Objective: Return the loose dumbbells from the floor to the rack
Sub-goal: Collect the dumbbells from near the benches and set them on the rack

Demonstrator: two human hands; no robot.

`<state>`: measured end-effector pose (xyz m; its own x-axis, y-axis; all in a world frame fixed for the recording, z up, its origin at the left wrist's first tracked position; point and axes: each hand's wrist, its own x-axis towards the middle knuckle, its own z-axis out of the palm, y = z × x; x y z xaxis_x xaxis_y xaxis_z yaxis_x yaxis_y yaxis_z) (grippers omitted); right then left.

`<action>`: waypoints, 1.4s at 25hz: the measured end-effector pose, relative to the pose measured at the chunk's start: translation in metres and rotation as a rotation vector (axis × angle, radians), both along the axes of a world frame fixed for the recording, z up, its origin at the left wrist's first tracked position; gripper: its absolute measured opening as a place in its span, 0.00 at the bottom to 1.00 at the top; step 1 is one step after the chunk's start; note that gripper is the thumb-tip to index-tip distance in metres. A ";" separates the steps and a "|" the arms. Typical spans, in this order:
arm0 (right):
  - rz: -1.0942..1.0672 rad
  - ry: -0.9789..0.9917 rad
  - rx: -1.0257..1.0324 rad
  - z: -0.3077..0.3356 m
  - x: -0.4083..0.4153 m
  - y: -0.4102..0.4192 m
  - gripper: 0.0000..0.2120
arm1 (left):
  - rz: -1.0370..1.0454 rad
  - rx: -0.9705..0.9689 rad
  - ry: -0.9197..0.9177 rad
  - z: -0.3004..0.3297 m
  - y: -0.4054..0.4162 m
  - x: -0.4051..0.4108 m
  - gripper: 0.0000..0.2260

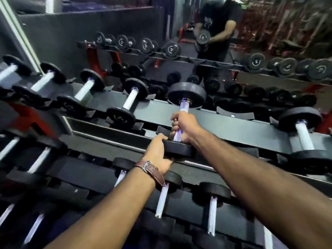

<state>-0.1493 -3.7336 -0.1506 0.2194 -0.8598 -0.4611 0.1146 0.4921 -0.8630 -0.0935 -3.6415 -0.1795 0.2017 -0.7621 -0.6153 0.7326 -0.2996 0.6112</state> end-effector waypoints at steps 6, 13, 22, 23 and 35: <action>-0.064 0.097 0.091 -0.035 0.027 -0.084 0.15 | -0.123 0.059 0.038 -0.027 -0.083 0.031 0.07; -0.038 0.174 0.209 -0.045 0.031 -0.145 0.15 | -0.185 0.099 0.049 -0.037 -0.139 0.043 0.15; 0.028 0.234 0.143 -0.042 0.027 -0.146 0.13 | -0.227 0.070 0.108 -0.016 -0.126 0.042 0.15; 0.032 0.259 0.101 -0.040 0.024 -0.142 0.10 | -0.250 0.046 0.135 -0.012 -0.121 0.041 0.15; -0.442 -0.018 -0.439 -0.024 -0.071 0.045 0.06 | -0.276 -0.183 -0.269 0.021 -0.025 0.030 0.31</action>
